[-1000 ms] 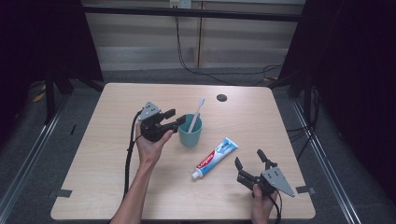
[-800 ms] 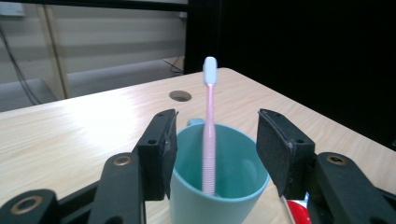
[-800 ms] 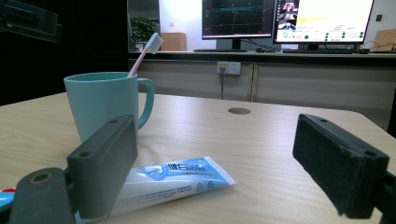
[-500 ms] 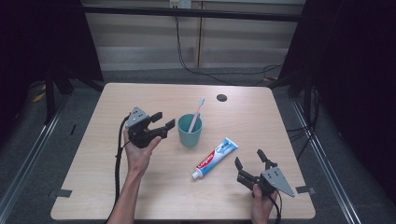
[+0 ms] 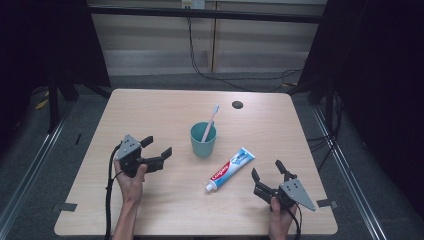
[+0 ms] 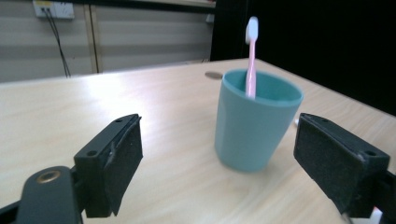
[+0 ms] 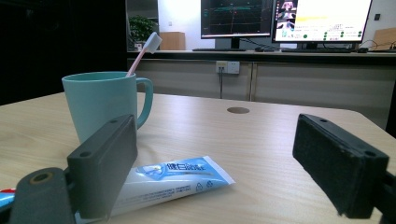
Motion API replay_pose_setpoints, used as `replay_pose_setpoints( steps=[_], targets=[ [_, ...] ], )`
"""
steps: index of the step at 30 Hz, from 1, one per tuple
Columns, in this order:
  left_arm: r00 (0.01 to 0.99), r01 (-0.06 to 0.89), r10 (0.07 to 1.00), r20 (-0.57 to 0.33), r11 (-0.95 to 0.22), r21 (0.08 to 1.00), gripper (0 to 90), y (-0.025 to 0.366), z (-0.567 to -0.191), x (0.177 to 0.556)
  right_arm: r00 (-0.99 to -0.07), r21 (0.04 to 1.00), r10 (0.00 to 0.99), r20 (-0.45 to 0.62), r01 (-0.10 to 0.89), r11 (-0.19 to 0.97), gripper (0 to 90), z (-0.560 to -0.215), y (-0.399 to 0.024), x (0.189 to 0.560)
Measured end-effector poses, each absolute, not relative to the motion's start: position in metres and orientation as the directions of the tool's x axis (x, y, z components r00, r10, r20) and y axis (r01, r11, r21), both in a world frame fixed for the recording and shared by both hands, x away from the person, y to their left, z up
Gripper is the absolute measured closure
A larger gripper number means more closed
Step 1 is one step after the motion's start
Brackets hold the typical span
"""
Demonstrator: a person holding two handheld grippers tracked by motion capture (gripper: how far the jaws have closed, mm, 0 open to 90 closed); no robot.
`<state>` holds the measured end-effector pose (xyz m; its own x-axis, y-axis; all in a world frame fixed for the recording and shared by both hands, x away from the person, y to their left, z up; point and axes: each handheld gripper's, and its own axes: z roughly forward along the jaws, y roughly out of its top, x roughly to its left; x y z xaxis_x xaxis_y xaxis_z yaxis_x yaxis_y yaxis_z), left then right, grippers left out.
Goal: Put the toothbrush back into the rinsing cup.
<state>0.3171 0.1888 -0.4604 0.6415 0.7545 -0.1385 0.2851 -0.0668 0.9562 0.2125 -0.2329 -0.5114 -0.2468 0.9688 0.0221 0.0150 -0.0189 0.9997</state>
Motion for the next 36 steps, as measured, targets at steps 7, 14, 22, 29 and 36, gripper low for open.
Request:
replay_pose_setpoints(
  steps=[7, 14, 22, 29, 36],
  targets=[
    [0.630, 0.235, 0.773, -0.071, -0.103, 0.967, 15.6, 0.204, -0.474, 0.297, -0.247, 1.000, 0.969, 0.022, 0.015, -0.019, 13.3, -0.511, -0.233, 0.212],
    [0.584, 0.231, 0.811, -0.036, -0.123, 0.965, 15.4, 0.219, -0.489, 0.279, -0.244, 1.000, 0.969, 0.024, 0.021, -0.019, 13.3, -0.511, -0.233, 0.213],
    [0.550, 0.194, 0.835, -0.037, -0.084, 0.977, 15.4, 0.232, -0.504, 0.265, -0.248, 1.000, 0.968, 0.023, 0.027, -0.017, 13.4, -0.511, -0.233, 0.214],
    [0.540, 0.097, 0.841, -0.038, -0.017, 0.995, 15.4, 0.239, -0.508, 0.254, -0.233, 0.998, 0.972, 0.028, 0.054, -0.016, 13.1, -0.510, -0.232, 0.216],
    [0.529, 0.026, 0.848, -0.013, -0.001, 1.000, 15.1, 0.241, -0.510, 0.247, -0.230, 0.977, 0.973, 0.034, 0.211, 0.016, 13.7, -0.506, -0.230, 0.228]
  ],
)
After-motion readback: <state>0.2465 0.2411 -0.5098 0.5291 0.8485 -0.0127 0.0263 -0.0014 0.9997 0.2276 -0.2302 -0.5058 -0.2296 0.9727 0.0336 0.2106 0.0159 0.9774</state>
